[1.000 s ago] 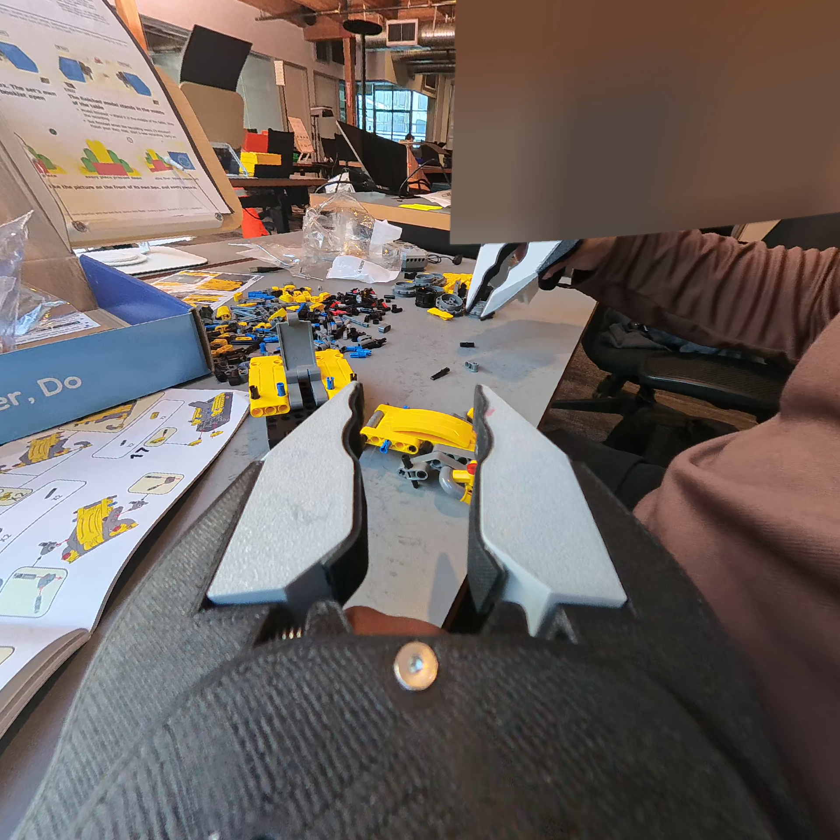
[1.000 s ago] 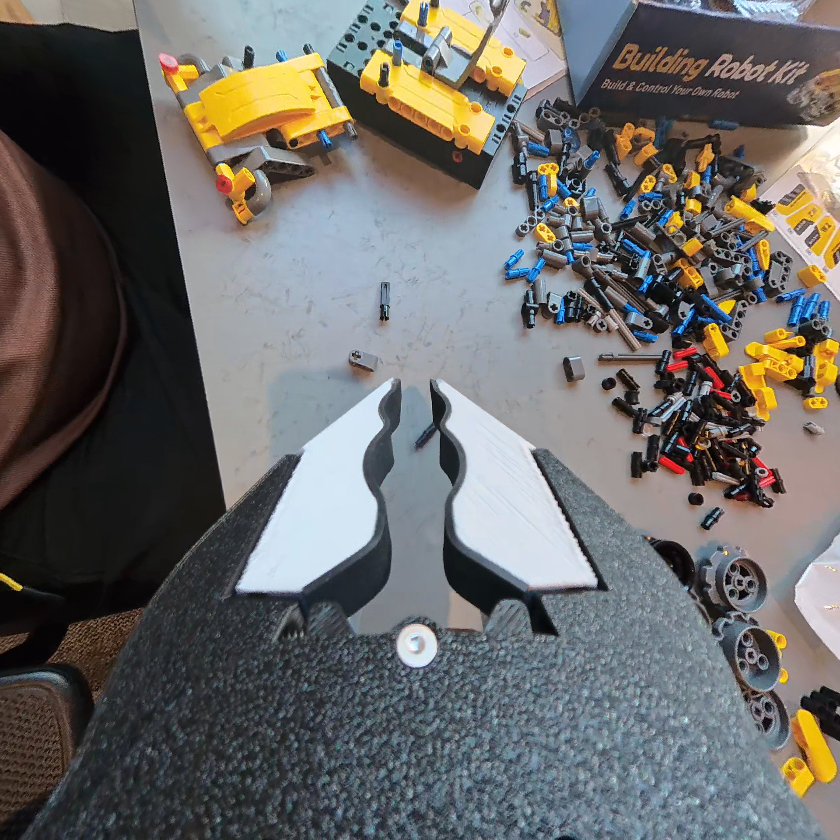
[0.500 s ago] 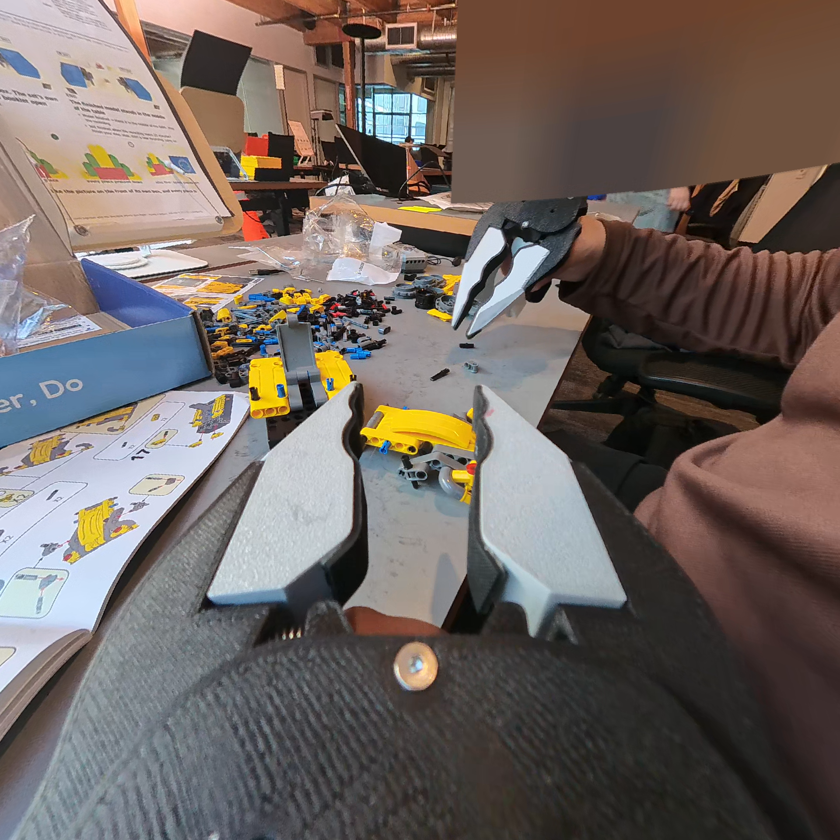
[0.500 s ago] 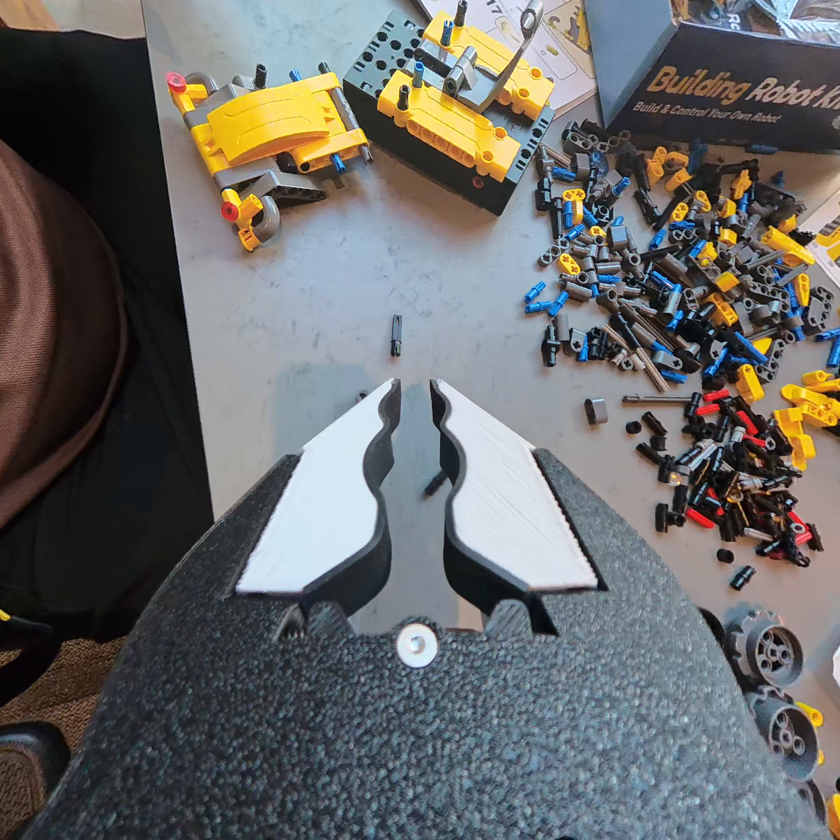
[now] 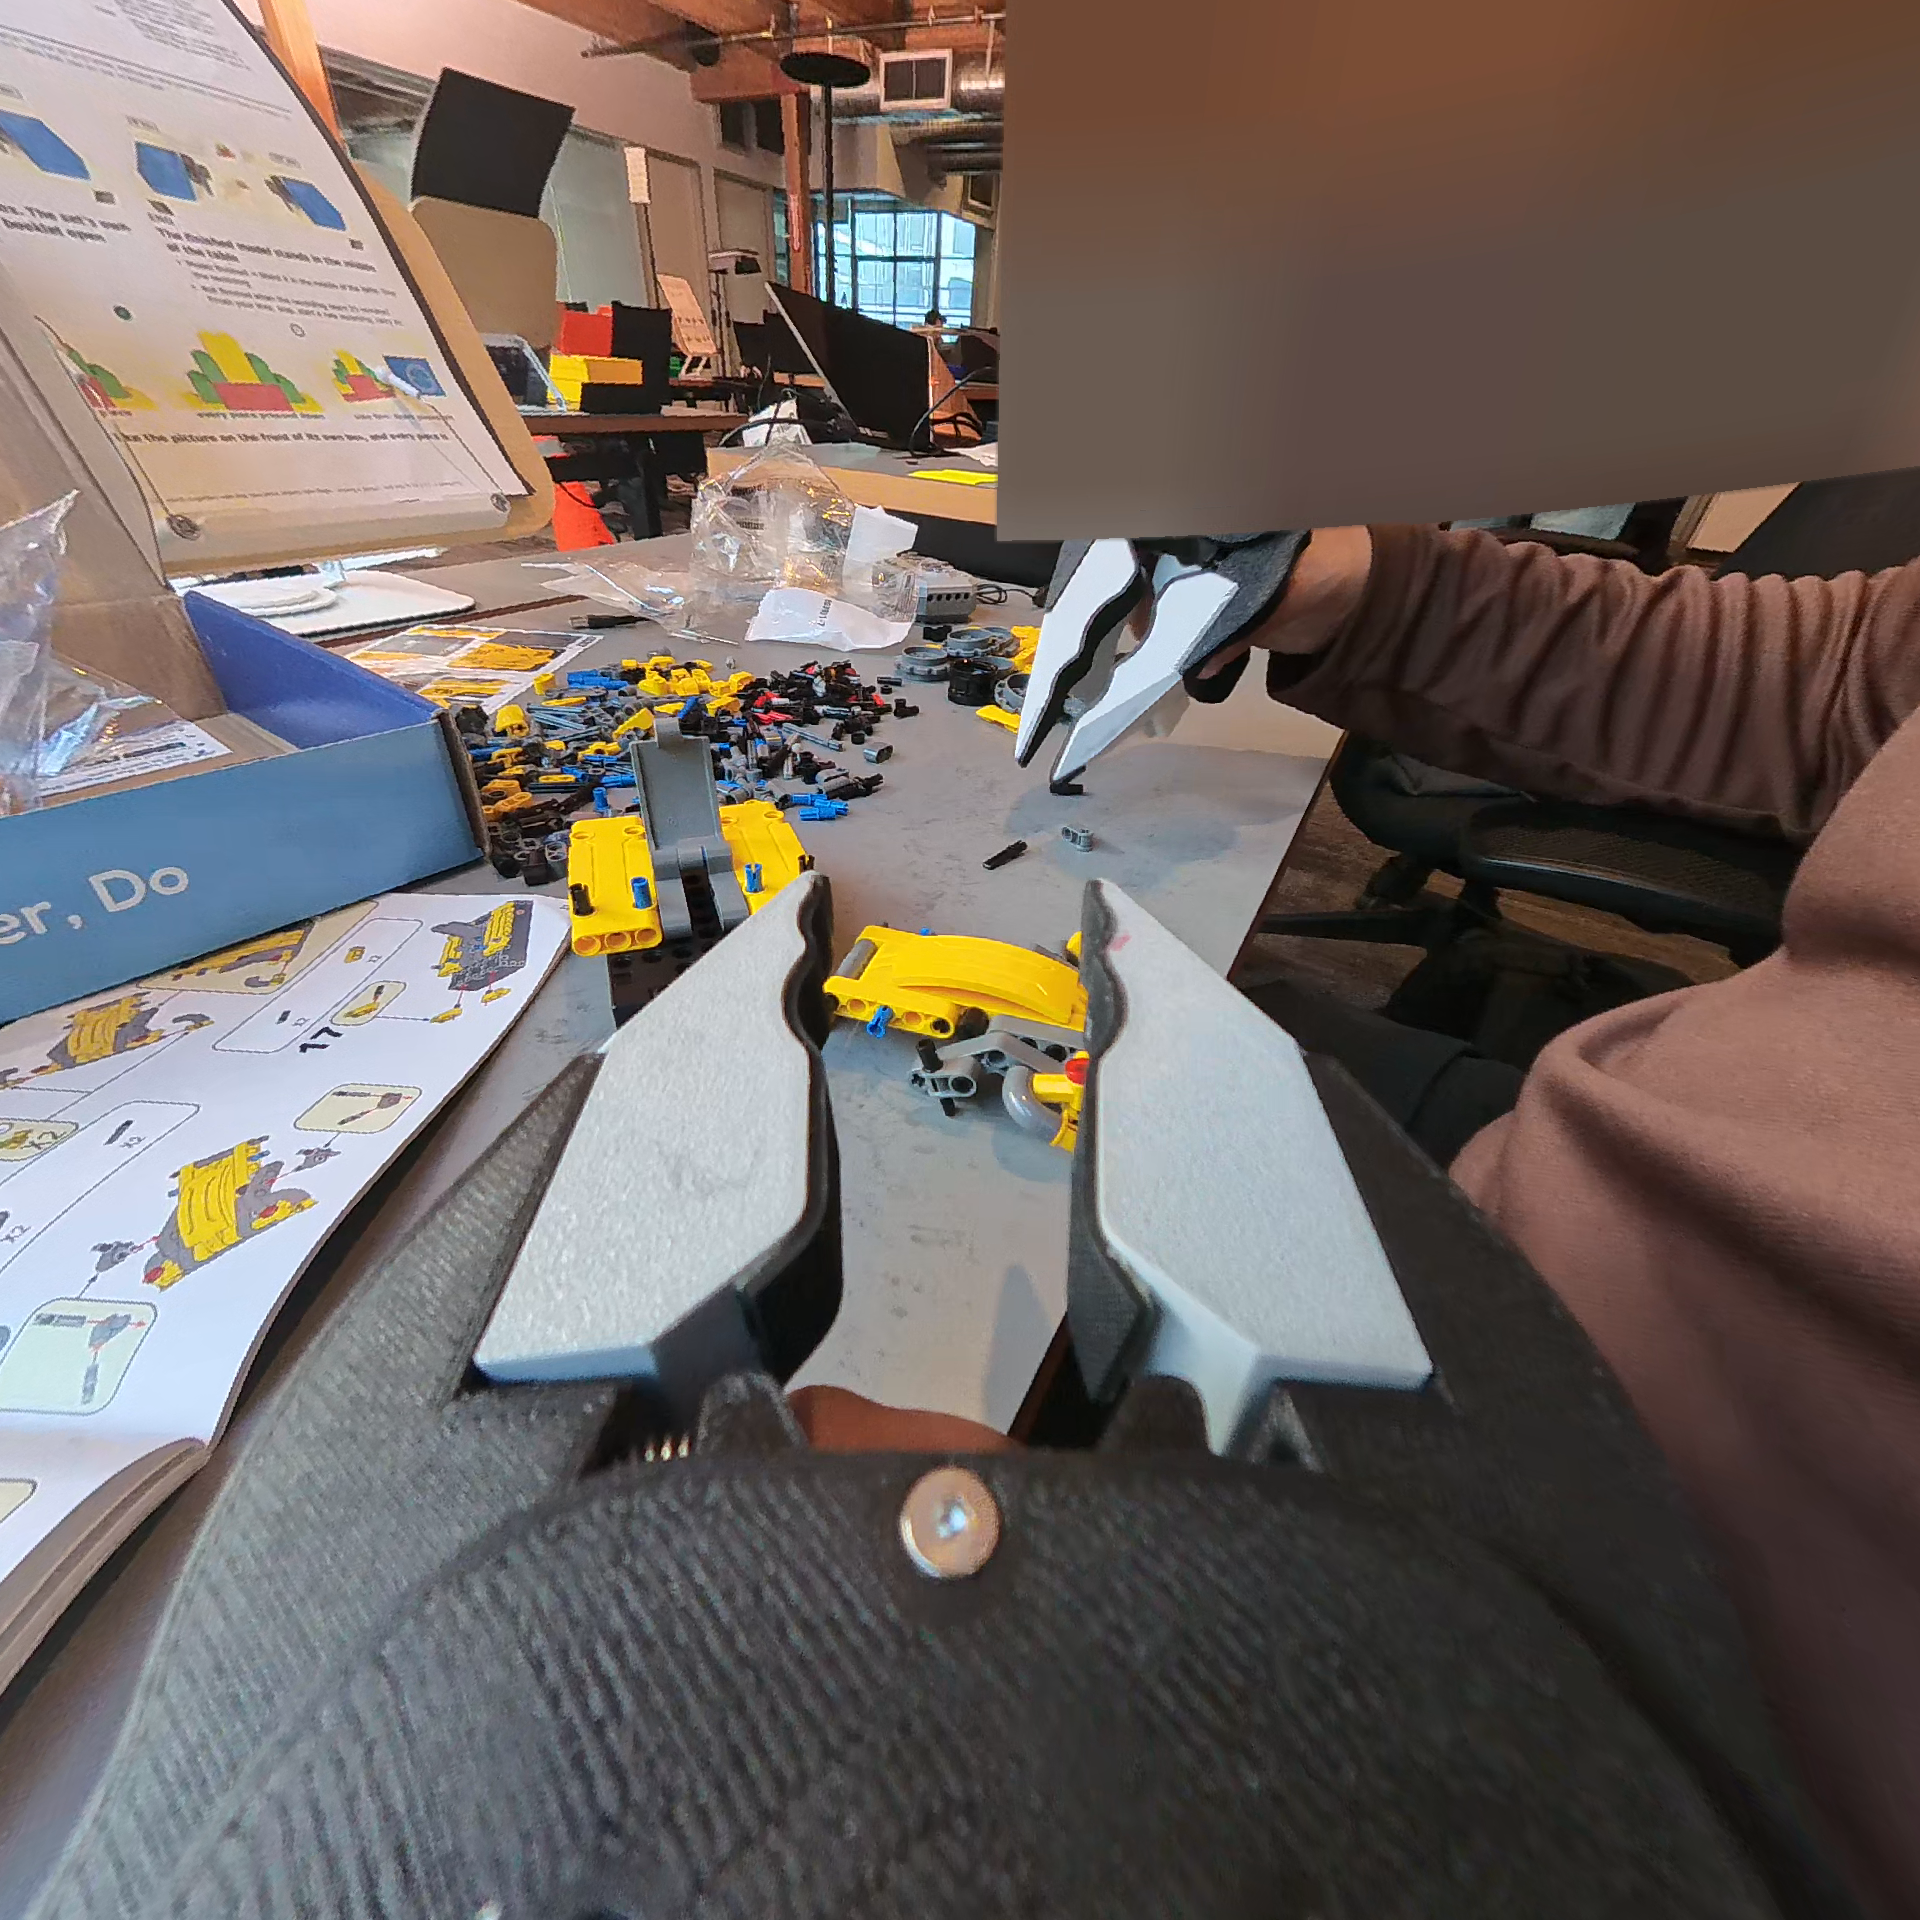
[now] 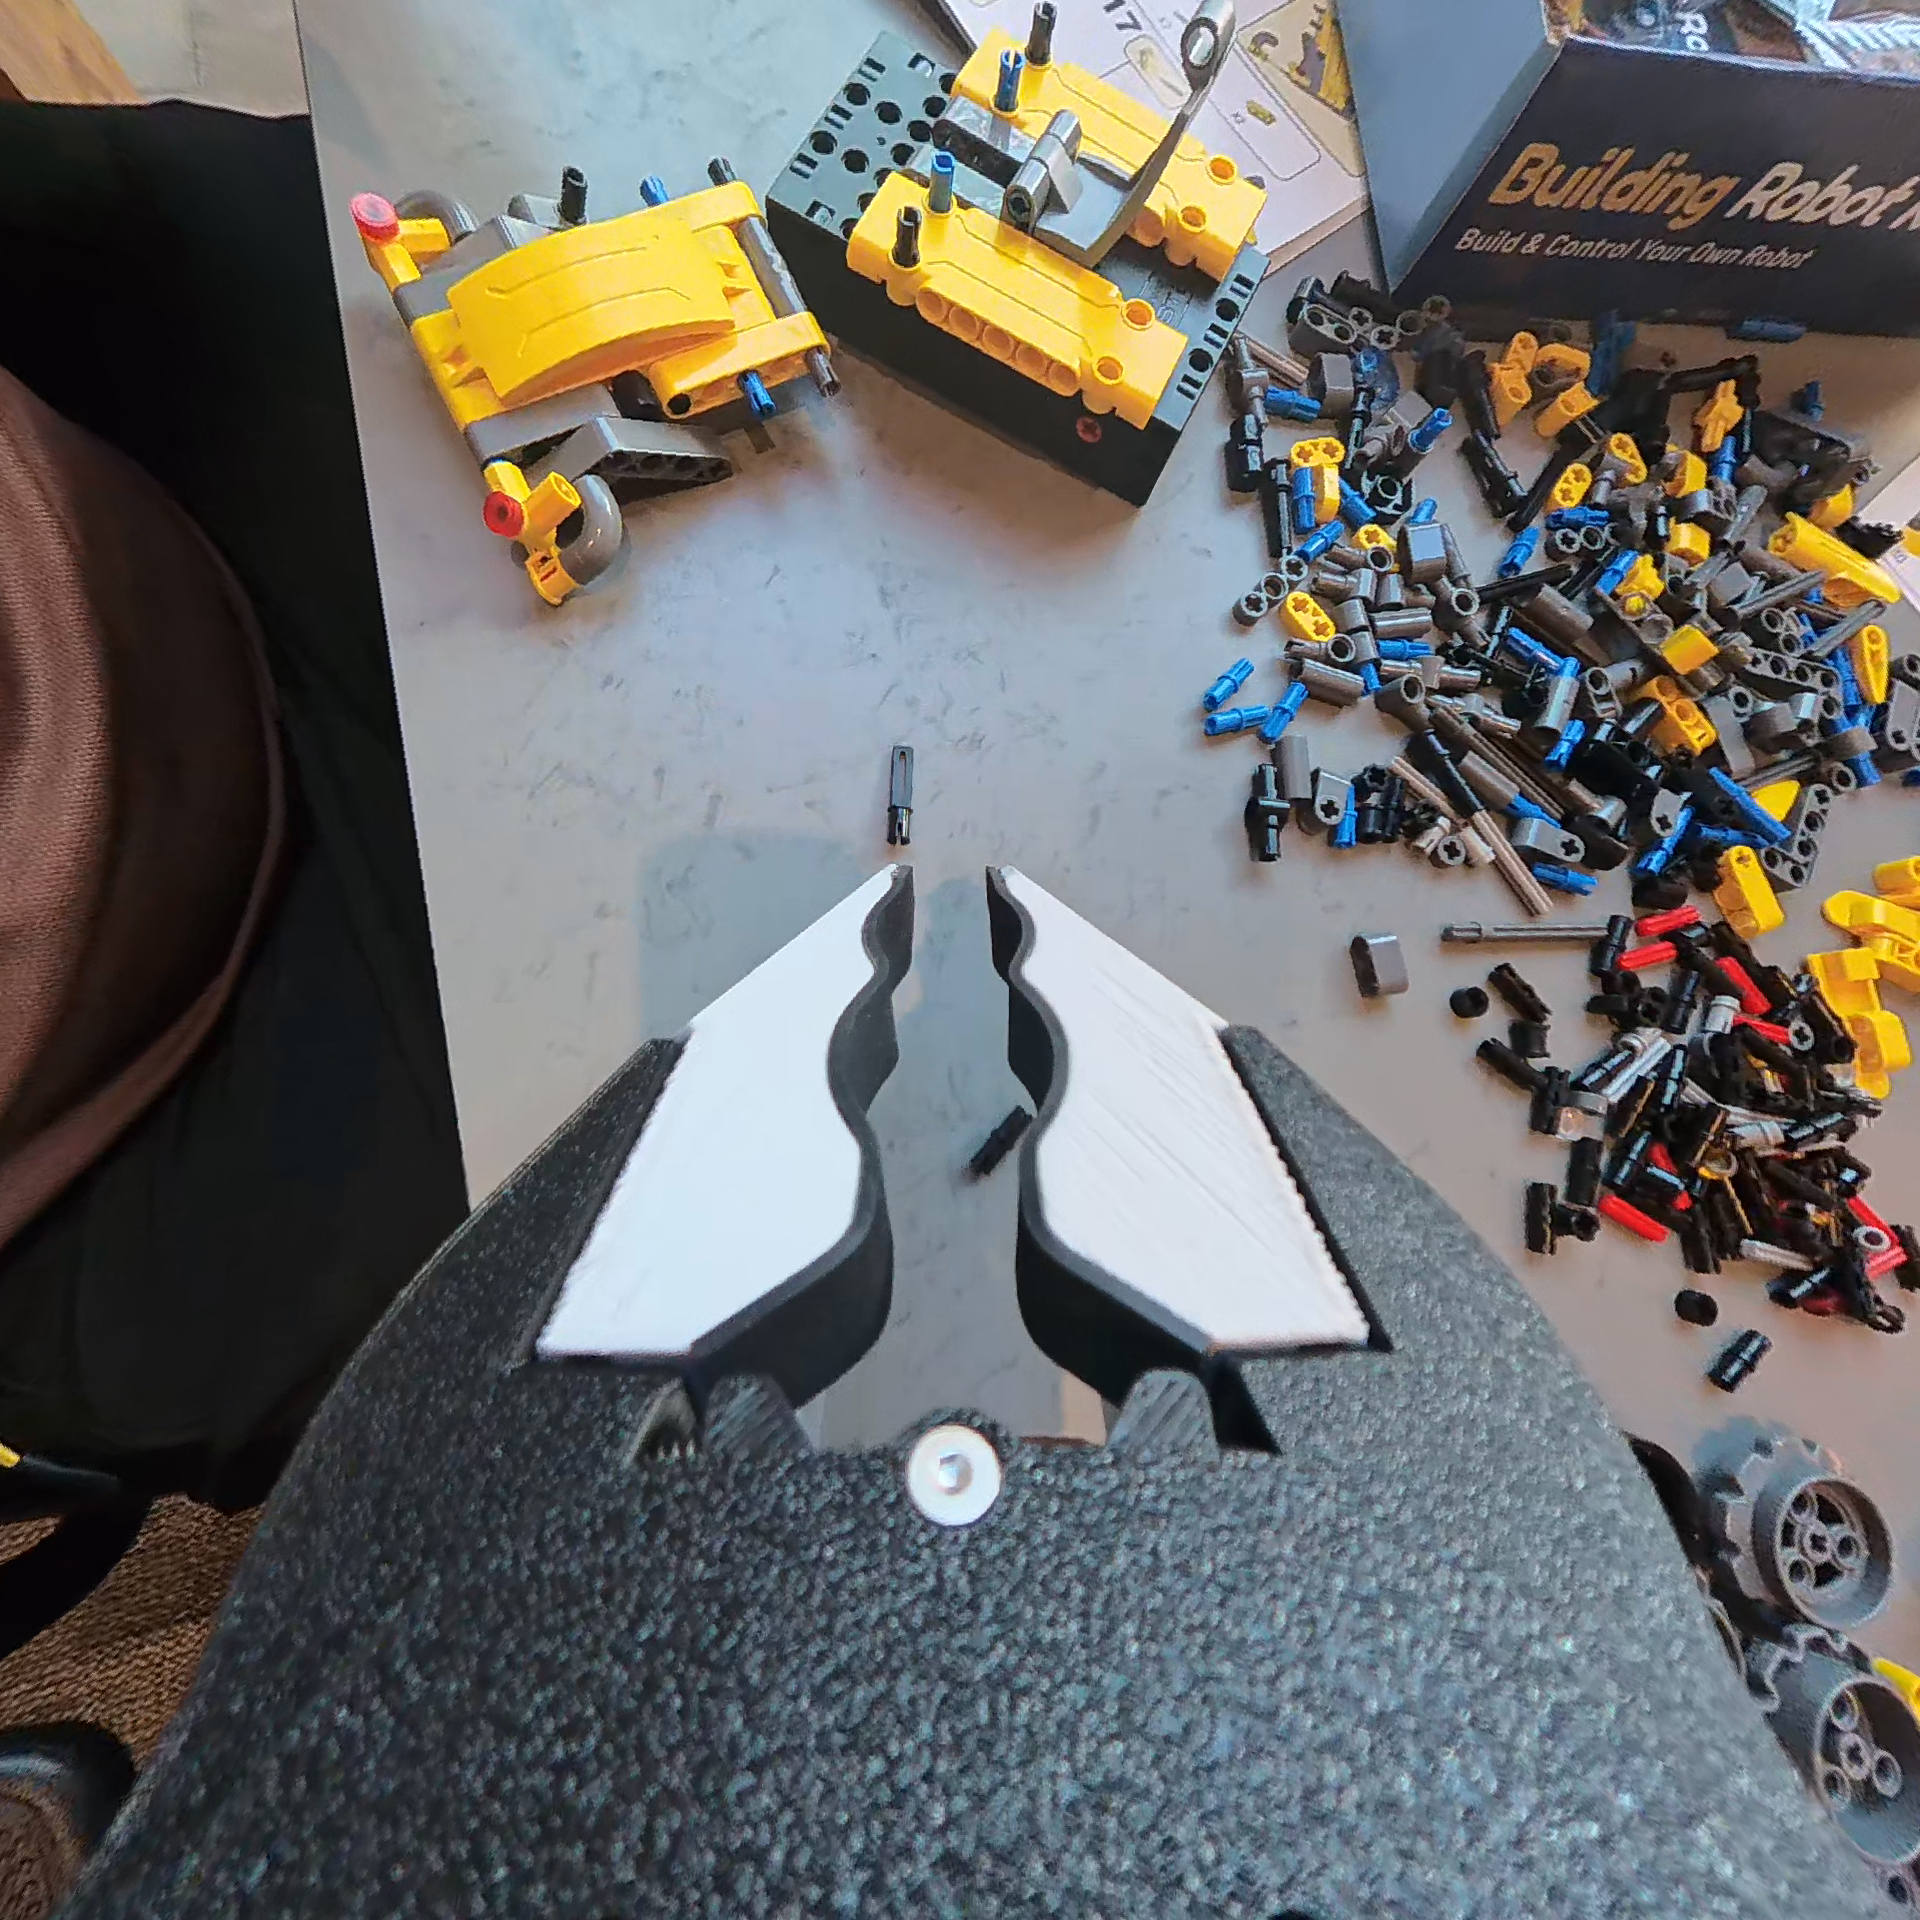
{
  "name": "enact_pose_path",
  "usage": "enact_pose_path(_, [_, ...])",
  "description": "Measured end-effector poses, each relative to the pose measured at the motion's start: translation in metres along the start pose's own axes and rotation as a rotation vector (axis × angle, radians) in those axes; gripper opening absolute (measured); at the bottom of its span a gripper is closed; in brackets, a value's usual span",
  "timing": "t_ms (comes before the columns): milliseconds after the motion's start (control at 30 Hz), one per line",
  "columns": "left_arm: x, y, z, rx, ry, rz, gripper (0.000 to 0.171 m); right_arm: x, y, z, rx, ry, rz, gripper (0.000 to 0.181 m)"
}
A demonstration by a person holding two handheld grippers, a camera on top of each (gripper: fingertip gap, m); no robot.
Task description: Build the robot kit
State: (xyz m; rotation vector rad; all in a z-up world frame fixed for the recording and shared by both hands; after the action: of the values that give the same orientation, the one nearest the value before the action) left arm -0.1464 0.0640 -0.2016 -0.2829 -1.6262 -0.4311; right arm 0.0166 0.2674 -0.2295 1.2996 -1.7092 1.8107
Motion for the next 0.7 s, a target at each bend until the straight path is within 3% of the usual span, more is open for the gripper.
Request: enact_pose_path(700, [0.0003, -0.0005, 0.0, -0.002, -0.001, -0.002, 0.045, 0.003, -0.0011, -0.0025, -0.015, 0.005, -0.001, 0.011])
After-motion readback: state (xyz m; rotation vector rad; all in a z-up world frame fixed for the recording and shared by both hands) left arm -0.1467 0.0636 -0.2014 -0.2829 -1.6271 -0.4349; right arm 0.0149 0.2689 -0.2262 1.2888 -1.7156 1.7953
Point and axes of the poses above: each gripper's, where its closed fingertips meet, y out along the fingers, x out of its top, z = x × y across the jaws, the point moved 5 cm from there along -y, back along the fingers, and after that the axes turned 9 degrees about -z, right-handed, at the moved point
